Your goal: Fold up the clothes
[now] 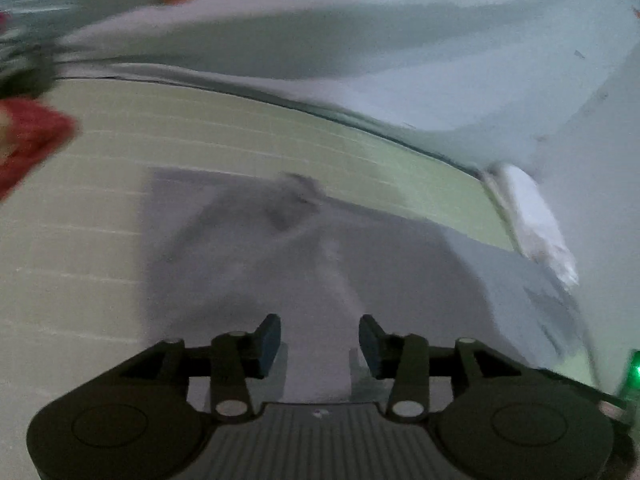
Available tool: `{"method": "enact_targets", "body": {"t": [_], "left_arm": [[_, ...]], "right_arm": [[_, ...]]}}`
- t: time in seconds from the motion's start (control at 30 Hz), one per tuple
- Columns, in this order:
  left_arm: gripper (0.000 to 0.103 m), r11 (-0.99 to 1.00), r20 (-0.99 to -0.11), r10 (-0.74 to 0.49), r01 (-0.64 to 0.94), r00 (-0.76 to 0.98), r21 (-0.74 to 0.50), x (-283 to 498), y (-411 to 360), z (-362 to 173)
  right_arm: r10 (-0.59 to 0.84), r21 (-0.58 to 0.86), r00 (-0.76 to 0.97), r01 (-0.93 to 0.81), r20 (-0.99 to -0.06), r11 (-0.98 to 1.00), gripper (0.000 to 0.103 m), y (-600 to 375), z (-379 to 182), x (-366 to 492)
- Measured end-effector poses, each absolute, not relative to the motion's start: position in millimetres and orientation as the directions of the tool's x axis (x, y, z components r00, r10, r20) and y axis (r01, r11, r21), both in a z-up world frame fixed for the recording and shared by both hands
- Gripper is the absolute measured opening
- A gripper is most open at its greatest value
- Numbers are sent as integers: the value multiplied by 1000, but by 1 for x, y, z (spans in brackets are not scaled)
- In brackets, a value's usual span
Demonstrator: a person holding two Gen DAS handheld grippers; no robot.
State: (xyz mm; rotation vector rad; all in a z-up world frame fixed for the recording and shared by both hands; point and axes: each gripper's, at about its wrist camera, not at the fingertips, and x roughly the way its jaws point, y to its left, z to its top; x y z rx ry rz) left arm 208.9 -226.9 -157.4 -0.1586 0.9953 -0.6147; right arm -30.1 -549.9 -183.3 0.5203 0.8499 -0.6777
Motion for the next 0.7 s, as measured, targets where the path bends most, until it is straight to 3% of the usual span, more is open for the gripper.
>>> {"method": "enact_targets", "body": {"t": [0.07,0.17,0.33,0.53,0.7], "left_arm": [[48,871,-758,-485,318,436,-375,214,-208,-160],[49,920,-804,-392,211,446,-331,223,-189,-170],[50,947,-844,-319,178,432,-267,230,-190,-184],[50,948,-869,-316,147,379,-281,231,-197,-202],[54,943,-861,-333,136,384,-304,230,-195,-202]], "right_arm": [[-310,190,510,711,-803,678,97,-548,-176,-24],[-222,300,584,661,-781,688,75,-546,-171,-6],[53,587,721,517,-691,623,22,-542,-180,34],[337,784,742,396,-580,478,16,-521,-212,91],[423,802,688,440,-590,404,28,-506,-236,116]]}}
